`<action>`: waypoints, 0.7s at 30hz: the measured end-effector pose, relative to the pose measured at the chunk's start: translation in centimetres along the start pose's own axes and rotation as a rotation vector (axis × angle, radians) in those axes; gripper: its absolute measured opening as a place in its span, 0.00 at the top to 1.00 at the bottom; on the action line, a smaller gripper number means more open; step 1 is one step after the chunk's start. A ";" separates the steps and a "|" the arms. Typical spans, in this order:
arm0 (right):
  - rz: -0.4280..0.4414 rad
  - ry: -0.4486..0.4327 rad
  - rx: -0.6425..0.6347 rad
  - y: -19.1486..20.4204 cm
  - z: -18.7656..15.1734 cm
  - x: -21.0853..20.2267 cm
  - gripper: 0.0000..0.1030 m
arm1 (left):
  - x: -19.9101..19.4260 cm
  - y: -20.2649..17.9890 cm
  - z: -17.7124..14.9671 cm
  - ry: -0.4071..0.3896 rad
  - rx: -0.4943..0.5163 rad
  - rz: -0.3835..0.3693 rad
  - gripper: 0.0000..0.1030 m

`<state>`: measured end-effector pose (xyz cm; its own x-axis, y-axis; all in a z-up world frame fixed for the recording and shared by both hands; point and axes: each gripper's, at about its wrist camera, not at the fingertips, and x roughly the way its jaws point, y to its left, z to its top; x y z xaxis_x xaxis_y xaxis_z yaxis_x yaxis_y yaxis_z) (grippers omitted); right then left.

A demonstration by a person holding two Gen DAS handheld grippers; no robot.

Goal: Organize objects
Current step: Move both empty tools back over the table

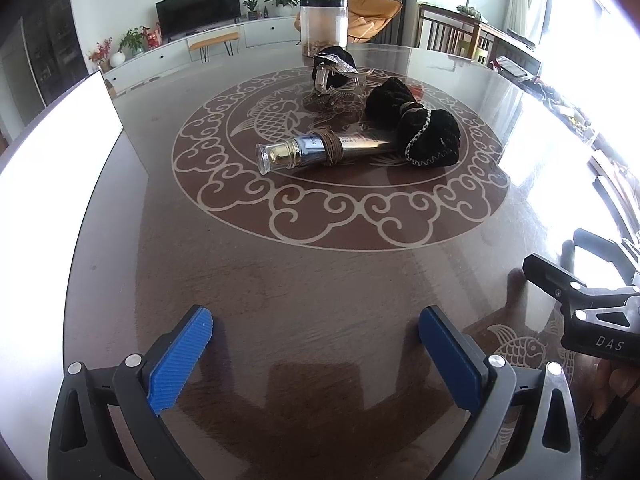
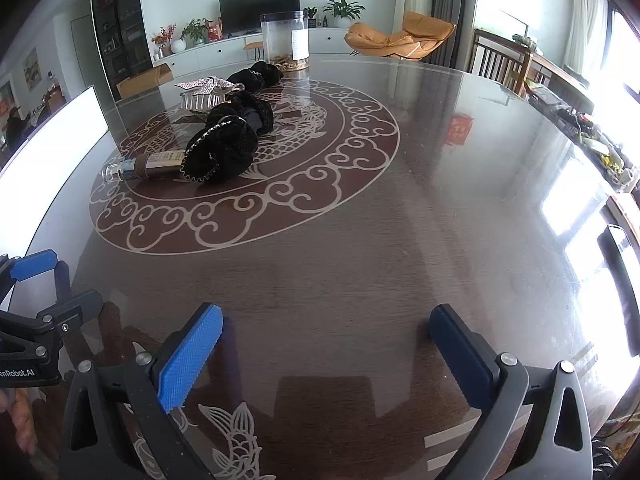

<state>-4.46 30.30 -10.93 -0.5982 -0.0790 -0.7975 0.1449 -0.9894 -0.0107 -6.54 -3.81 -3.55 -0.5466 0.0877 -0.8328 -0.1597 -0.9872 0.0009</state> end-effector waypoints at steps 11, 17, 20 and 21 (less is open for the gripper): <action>0.001 0.000 -0.001 0.0 0.0 0.0 0.00 | 0.2 0.2 0.2 0.007 0.008 -0.005 0.00; 0.001 0.000 -0.001 0.0 0.0 0.1 0.00 | 1.0 0.8 1.5 0.030 0.050 -0.032 0.00; 0.001 0.000 -0.001 0.0 0.0 0.1 0.00 | 1.2 1.0 1.8 0.015 0.046 -0.030 0.00; 0.001 0.000 -0.001 0.0 0.0 0.1 0.00 | 1.2 1.1 1.7 0.005 0.045 -0.030 0.00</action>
<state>-4.50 30.31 -10.99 -0.5982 -0.0802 -0.7973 0.1462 -0.9892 -0.0102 -8.74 -4.54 -3.63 -0.5368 0.1163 -0.8357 -0.2125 -0.9772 0.0004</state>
